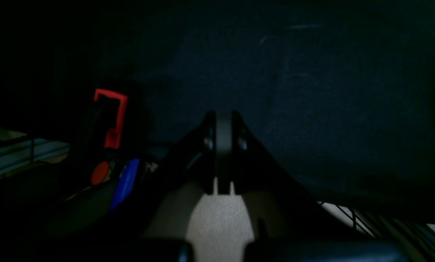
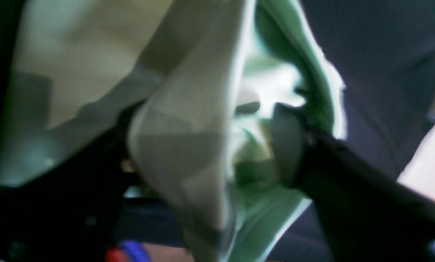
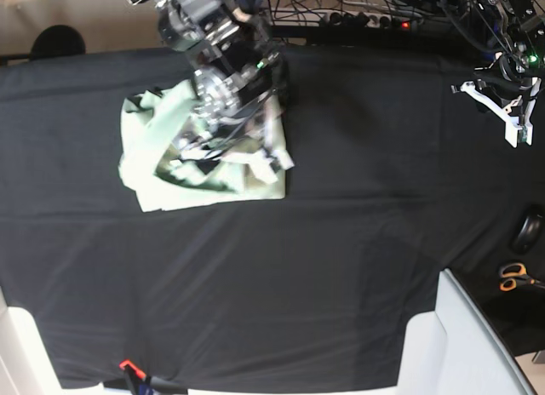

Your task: Fold the T-shirt properly

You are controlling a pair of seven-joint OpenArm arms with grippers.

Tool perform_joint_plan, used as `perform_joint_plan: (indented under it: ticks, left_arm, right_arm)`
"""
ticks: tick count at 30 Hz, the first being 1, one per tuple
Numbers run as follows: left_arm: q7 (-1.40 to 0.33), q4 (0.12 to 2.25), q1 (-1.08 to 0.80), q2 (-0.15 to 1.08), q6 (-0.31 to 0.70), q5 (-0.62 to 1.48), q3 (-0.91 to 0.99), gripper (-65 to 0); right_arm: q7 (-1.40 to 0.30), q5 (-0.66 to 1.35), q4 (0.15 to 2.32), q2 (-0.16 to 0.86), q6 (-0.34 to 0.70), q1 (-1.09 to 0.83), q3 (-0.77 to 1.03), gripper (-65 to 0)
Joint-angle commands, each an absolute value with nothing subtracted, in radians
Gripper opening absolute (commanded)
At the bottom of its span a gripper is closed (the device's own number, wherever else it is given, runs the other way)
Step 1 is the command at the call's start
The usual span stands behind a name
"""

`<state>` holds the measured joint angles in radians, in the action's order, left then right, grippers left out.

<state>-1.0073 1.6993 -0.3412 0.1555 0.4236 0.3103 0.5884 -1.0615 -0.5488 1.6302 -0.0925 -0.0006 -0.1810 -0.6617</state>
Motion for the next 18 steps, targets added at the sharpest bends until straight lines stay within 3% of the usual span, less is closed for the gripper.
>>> perform_joint_plan:
  ticks: [1,5,12,18]
  left_arm:
    - [-0.992,1.713,-0.34,0.17,0.424,0.311,0.593,-65.0]
    - [-0.992,1.713,-0.34,0.17,0.424,0.311,0.593,-65.0]
    - [-0.992,1.713,-0.34,0.17,0.424,0.311,0.593,-65.0]
    - [-0.992,1.713,-0.34,0.17,0.424,0.311,0.593,-65.0]
  right_arm:
    - [-1.072,-0.532,1.685,-0.108,-0.005,-0.177,-0.68,-15.4]
    - [-1.129,-0.386,1.782,-0.108,-0.008,-0.179,-0.736,-9.4]
    - [-1.127,-0.369,1.847,-0.105,-0.01,-0.179,-0.74,-9.6]
    - [-1.135,-0.418,1.985,-0.076,-0.01,-0.185,-0.572,-12.6]
